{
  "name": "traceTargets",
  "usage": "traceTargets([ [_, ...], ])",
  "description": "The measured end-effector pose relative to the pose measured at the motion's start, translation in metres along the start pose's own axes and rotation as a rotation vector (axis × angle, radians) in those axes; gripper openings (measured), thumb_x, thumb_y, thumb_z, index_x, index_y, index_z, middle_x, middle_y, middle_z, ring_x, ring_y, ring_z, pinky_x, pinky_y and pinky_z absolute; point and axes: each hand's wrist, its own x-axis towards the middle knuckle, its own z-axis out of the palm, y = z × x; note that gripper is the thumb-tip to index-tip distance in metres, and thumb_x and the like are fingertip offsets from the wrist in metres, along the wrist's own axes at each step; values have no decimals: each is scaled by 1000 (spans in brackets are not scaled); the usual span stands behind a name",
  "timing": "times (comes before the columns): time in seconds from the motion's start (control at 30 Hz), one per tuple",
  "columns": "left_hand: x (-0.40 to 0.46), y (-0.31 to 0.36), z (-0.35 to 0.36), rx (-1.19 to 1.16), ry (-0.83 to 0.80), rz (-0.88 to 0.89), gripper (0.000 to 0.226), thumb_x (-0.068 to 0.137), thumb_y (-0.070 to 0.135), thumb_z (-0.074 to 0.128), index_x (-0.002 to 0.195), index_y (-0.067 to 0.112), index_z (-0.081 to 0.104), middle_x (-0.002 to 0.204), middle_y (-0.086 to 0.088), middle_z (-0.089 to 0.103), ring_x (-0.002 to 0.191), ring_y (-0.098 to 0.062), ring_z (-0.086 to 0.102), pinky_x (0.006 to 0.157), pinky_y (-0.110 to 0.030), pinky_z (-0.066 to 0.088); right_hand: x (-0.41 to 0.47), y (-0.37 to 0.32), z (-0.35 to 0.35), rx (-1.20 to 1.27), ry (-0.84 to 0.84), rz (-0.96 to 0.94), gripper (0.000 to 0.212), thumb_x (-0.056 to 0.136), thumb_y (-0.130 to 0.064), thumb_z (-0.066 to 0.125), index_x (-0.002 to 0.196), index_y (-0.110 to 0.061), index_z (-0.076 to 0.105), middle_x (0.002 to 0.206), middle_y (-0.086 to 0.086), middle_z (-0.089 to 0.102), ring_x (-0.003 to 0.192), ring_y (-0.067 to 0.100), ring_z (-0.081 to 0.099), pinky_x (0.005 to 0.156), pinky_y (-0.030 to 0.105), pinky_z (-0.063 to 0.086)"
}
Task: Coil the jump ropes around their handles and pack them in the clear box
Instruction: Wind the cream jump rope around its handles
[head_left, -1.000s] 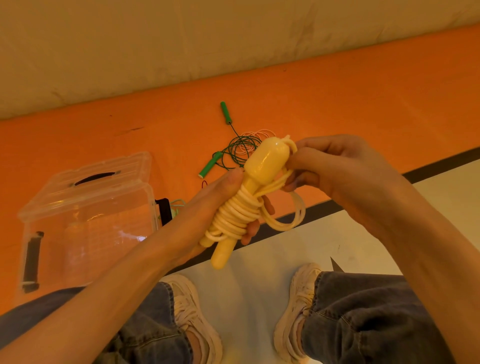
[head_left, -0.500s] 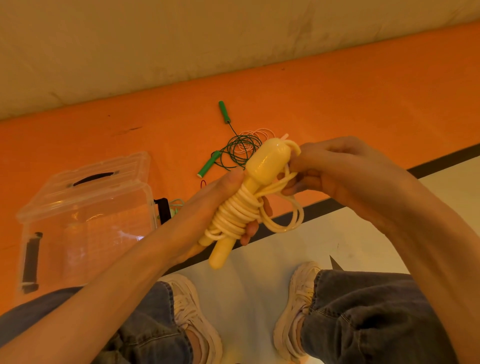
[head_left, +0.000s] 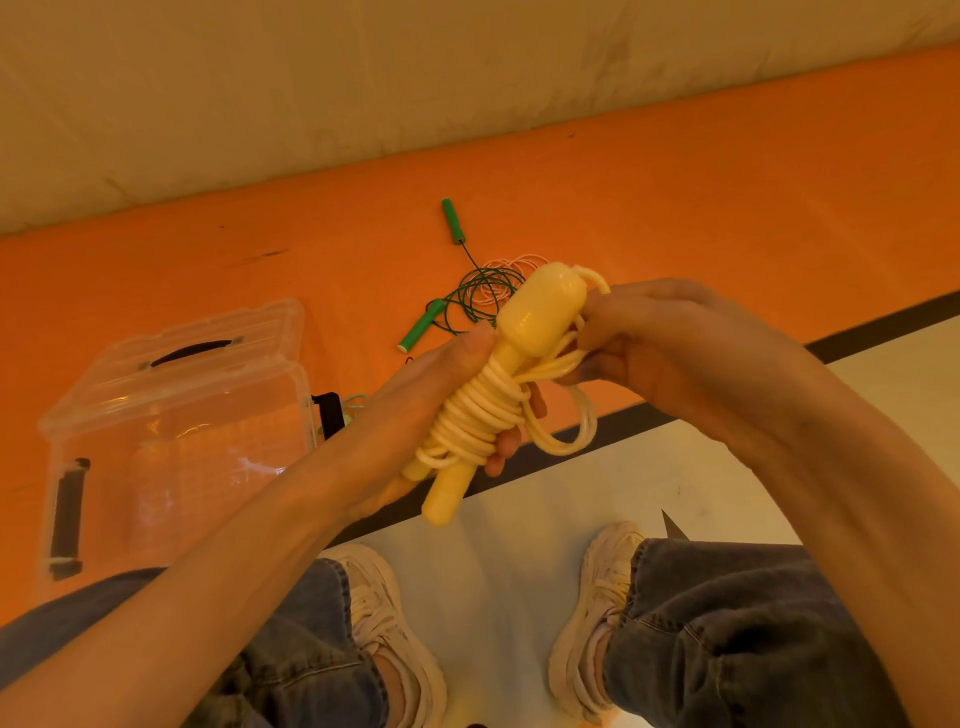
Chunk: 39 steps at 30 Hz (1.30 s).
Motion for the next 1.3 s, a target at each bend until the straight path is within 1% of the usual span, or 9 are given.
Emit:
traceTargets([
  [0.07,0,2,1,-2,-6,5,59,77,52,43,102,-1,51,65,0,65,53,-11,57,49,-22,49,1,0,0,121,-25,27,28,85,10,47,64,3,64,78,17,60,72,20,63,71,27,57],
  [0.13,0,3,1,4,-5,15,60,77,53,46,104,-1,50,66,1,66,54,-11,58,50,-22,49,2,0,-2,176,-59,51,16,82,10,48,84,14,63,87,21,60,80,25,63,78,31,57],
  [0.23,1,4,1,15,1,27,69,76,57,52,109,-4,47,69,0,67,56,-12,59,52,-23,50,1,1,-4,162,-41,52,27,85,14,40,105,26,52,100,29,57,91,31,62,83,34,55],
  [0.47,3,0,4,42,118,-4,68,76,51,47,115,-5,48,67,-3,64,51,-14,57,50,-24,47,-3,7,3,-79,96,-50,22,89,4,53,102,-1,70,96,14,73,88,20,71,76,21,57],
  [0.6,4,-2,5,28,154,-27,69,81,52,50,118,-6,48,68,-4,64,52,-14,57,50,-24,47,0,7,5,-26,160,4,23,87,6,55,107,-2,66,96,20,71,86,30,71,69,25,59],
  [0.73,3,-4,5,18,162,-60,65,89,54,52,116,-5,50,71,-5,66,54,-13,58,50,-24,48,4,9,5,74,245,37,44,80,12,61,119,-6,50,105,26,66,86,39,68,67,32,59],
  [0.9,5,-3,4,-17,172,-76,61,83,50,45,112,-3,52,70,-5,66,52,-13,58,48,-24,48,6,12,3,-64,255,-5,36,80,5,66,111,-11,56,89,4,73,68,4,64,64,14,48],
  [1.1,4,0,3,-2,182,-51,71,84,50,43,122,-10,45,66,-2,66,52,-13,58,49,-25,50,1,13,2,84,290,-100,37,75,5,71,102,-13,54,86,9,74,74,17,71,70,24,57],
  [1.3,3,3,3,55,281,12,74,84,53,48,124,-9,44,75,-5,68,57,-14,61,51,-24,52,-4,9,5,-102,242,-169,14,72,-10,75,86,-11,72,89,4,74,85,13,70,81,26,56],
])
